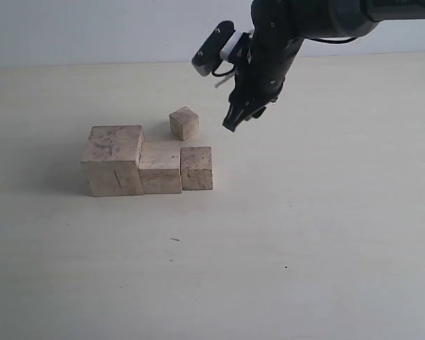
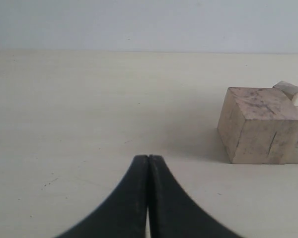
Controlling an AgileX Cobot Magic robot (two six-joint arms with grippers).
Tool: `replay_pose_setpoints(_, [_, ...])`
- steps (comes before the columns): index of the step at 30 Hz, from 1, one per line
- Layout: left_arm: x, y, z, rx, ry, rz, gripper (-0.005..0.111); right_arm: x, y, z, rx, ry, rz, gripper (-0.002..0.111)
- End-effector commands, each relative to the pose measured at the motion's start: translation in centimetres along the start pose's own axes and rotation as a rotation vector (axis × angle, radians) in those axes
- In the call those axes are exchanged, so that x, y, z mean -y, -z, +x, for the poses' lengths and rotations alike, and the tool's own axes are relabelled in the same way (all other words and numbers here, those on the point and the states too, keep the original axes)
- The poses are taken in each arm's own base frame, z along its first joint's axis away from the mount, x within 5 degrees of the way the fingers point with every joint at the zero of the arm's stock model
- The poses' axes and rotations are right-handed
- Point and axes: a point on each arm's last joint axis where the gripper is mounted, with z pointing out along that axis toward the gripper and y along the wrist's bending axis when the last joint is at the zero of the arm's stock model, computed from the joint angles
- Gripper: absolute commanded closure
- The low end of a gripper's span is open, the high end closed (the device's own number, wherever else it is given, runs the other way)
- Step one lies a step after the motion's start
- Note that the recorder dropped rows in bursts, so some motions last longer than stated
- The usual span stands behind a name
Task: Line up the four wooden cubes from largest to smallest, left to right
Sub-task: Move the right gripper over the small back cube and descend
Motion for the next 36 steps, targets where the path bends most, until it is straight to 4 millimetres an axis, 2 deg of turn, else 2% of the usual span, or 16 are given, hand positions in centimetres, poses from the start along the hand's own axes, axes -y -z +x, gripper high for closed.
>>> replay_pose_setpoints(1, [0.0, 0.0, -0.1, 0.017, -0.003, 0.003, 0.107, 0.3, 0.9, -1.2, 0.118, -0.158, 0.011, 0.099])
replay_pose_setpoints(3, [0.0, 0.0, -0.1, 0.017, -0.003, 0.003, 0.107, 0.0, 0.9, -1.6, 0.163, -0.225, -0.032, 0.108])
replay_pose_setpoints(11, [0.0, 0.0, -0.1, 0.017, -0.003, 0.003, 0.107, -0.1, 1.1, -3.6, 0.344, -0.407, -0.116, 0.108])
replay_pose_setpoints(19, [0.0, 0.0, -0.1, 0.017, -0.003, 0.003, 0.107, -0.3, -0.5, -5.9, 0.246, -0.445, -0.242, 0.108])
replay_pose_setpoints(24, [0.0, 0.0, -0.1, 0.017, -0.003, 0.003, 0.107, -1.4, -1.1, -7.5, 0.208, -0.418, -0.282, 0.106])
replay_pose_setpoints(28, [0.0, 0.0, -0.1, 0.017, -0.003, 0.003, 0.107, -2.0, -2.0, -8.2, 0.189, -0.384, -0.276, 0.09])
replay_pose_setpoints(30, [0.0, 0.0, -0.1, 0.017, -0.003, 0.003, 0.107, -2.1, -2.4, -8.3, 0.181, -0.384, -0.281, 0.077])
replay_pose_setpoints(34, [0.0, 0.0, -0.1, 0.017, -0.003, 0.003, 0.107, -2.0, -2.8, -8.2, 0.176, -0.366, -0.258, 0.042])
replay_pose_setpoints(36, [0.0, 0.0, -0.1, 0.017, -0.003, 0.003, 0.107, -2.1, -3.3, -8.1, 0.173, -0.365, -0.256, 0.032])
